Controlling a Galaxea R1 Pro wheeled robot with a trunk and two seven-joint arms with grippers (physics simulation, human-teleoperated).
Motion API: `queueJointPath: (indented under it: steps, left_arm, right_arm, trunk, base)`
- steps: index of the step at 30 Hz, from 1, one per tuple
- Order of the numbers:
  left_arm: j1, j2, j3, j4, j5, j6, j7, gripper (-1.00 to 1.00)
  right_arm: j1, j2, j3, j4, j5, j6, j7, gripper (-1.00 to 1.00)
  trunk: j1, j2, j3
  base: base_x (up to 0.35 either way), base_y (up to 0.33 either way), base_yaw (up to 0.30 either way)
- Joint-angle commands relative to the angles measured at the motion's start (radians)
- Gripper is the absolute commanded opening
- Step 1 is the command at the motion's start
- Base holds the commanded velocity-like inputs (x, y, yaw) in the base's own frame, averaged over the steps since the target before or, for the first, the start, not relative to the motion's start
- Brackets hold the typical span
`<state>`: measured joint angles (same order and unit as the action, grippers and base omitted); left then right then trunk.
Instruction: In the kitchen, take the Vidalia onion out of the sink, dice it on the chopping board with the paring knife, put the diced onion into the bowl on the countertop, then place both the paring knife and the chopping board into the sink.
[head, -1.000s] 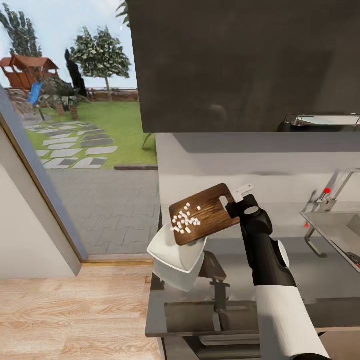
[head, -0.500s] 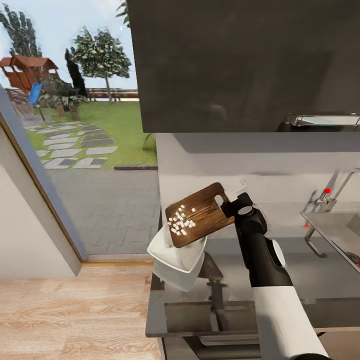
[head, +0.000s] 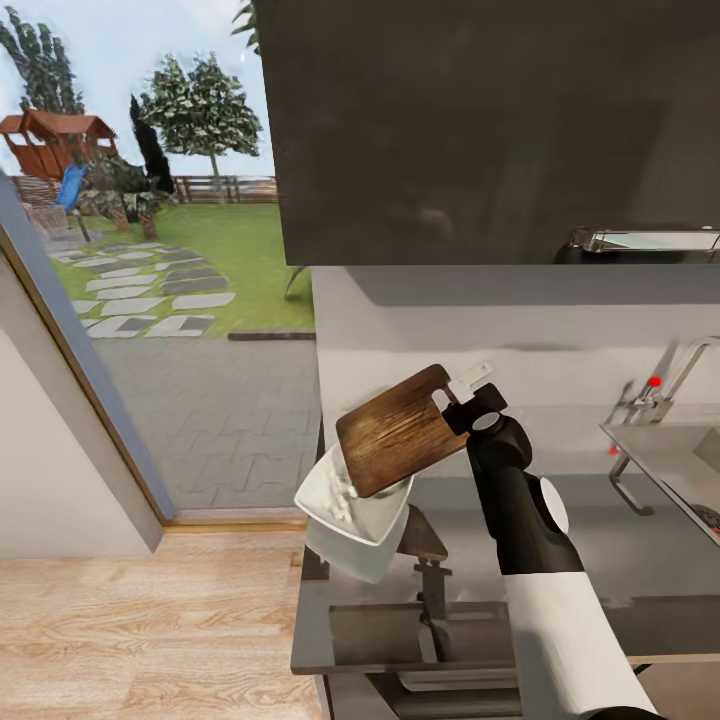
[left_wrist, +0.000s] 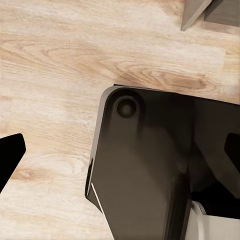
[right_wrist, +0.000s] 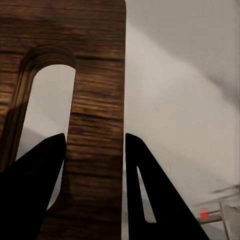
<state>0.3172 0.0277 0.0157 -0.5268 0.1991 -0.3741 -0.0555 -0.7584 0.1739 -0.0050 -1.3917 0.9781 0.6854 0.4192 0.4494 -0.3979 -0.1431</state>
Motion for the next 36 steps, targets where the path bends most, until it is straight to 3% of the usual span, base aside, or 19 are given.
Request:
queueJointPath:
  steps: [1,15,17,21,24,28,32,36]
  left_arm:
    - [0.0,0.0,0.001,-0.001,0.008,0.0,-0.006,1.0]
    - [0.0,0.0,0.001,-0.001,0.008,0.0,-0.006,1.0]
    - [0.0,0.0,0.001,-0.001,0.008,0.0,-0.006,1.0]
    - [0.001,0.0,0.001,-0.001,0.008,0.0,-0.006,1.0]
    - [0.0,0.0,0.001,-0.001,0.008,0.0,-0.006,1.0]
    - [0.0,0.0,0.001,-0.001,0.007,0.0,-0.006,1.0]
    - [0.0,0.0,0.0,-0.001,0.007,-0.001,-0.006,1.0]
    - [0.0,0.0,0.0,0.004,0.007,-0.002,-0.006,1.0]
  right_arm:
    - [-0.001,0.001,-0.001,-0.001,0.01,0.002,0.009,-1.0]
    - [-0.001,0.001,-0.017,-0.024,-0.003,0.002,0.02,-1.0]
    - [-0.001,0.001,-0.043,-0.038,-0.024,0.002,0.031,-1.0]
    - [-0.001,0.001,-0.175,-0.066,-0.153,0.002,0.118,-1.0]
    - [-0.001,0.001,-0.233,-0.081,-0.216,0.003,0.195,-1.0]
    - [-0.001,-0.035,-0.325,-0.086,-0.3,0.008,0.292,-1.0]
    - [-0.001,-0.043,-0.398,-0.087,-0.337,0.007,0.318,-1.0]
    - [-0.001,-0.044,-0.416,-0.086,-0.341,0.003,0.324,-1.0]
  trunk:
    - [0.001,-0.002,-0.002]
    - [0.001,-0.002,-0.002]
    - [0.001,-0.002,-0.002]
    - [0.001,-0.002,-0.002]
    - [0.001,-0.002,-0.002]
    - [0.001,-0.002,-0.002]
    - [0.001,-0.002,-0.002]
    - [0.001,-0.002,-0.002]
  base:
    - [0.0,0.0,0.0]
    - [0.0,0.0,0.0]
    - [0.0,0.0,0.0]
    - [0.0,0.0,0.0]
    - [0.0,0.0,0.0]
    - [-0.001,-0.001,0.0]
    - [-0.074,-0.08,0.0]
    - [-0.164,-0.201,0.0]
